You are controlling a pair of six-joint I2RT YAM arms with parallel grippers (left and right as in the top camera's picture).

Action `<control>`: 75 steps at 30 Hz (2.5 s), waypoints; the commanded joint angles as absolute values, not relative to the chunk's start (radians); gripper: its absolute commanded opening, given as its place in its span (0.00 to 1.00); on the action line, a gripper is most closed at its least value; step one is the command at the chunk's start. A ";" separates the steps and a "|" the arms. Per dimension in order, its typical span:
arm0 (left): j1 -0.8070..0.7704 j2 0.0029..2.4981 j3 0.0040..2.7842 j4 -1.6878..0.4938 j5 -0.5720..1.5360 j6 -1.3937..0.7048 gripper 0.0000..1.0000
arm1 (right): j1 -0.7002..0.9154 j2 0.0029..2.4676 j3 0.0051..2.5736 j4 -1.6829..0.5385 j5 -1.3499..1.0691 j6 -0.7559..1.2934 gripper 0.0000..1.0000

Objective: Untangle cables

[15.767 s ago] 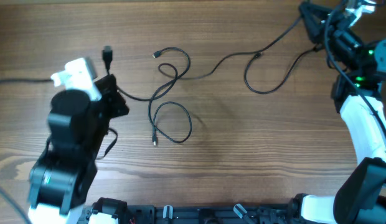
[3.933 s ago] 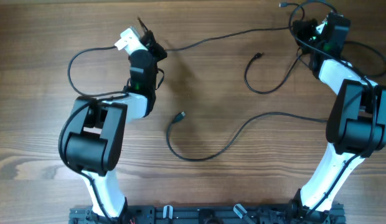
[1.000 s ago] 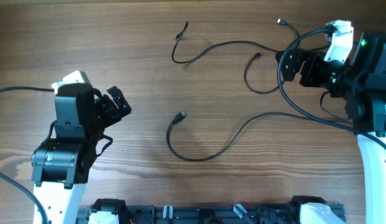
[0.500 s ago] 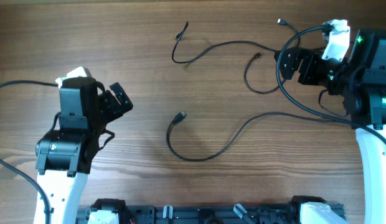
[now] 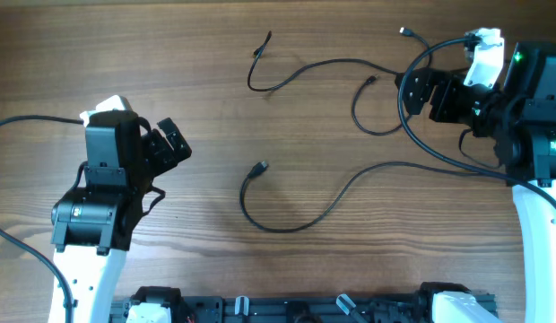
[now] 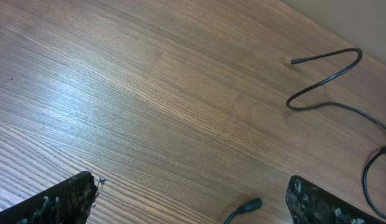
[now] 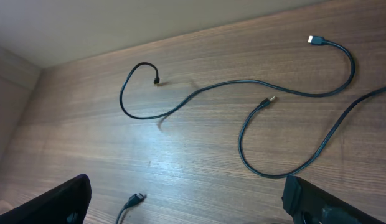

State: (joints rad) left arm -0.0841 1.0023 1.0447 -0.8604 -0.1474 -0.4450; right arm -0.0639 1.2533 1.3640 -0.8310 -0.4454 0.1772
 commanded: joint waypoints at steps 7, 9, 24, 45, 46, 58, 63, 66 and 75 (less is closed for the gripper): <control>-0.094 1.001 1.042 -0.860 -0.146 -0.426 1.00 | -0.063 1.264 1.367 -0.831 -0.464 0.158 1.00; -0.094 0.986 1.042 -0.862 -0.146 -0.426 1.00 | -0.063 1.264 1.367 -0.831 -0.464 0.158 1.00; -0.094 0.789 1.042 -0.891 -0.150 -0.426 1.00 | -0.063 1.270 1.367 -0.831 -0.464 0.158 1.00; -0.093 0.727 1.027 -0.883 -0.162 -0.494 1.00 | -0.063 1.270 1.367 -0.831 -0.464 0.158 1.00; -0.093 0.720 1.016 -0.871 -0.169 -0.494 1.00 | -0.063 1.270 1.367 -0.831 -0.464 0.158 1.00; -0.093 0.526 0.690 -0.340 -0.146 -0.494 0.77 | -0.063 1.270 1.367 -0.831 -0.464 0.158 1.00; -0.093 0.383 0.442 -0.014 -0.146 -0.494 0.98 | -0.063 1.270 1.367 -0.831 -0.464 0.158 1.00; -0.093 0.313 0.324 0.120 -0.146 -0.494 1.00 | -0.063 1.270 1.367 -0.831 -0.464 0.158 1.00; -0.093 0.139 0.108 0.285 -0.157 -0.494 1.00 | -0.063 1.270 1.367 -0.831 -0.464 0.158 1.00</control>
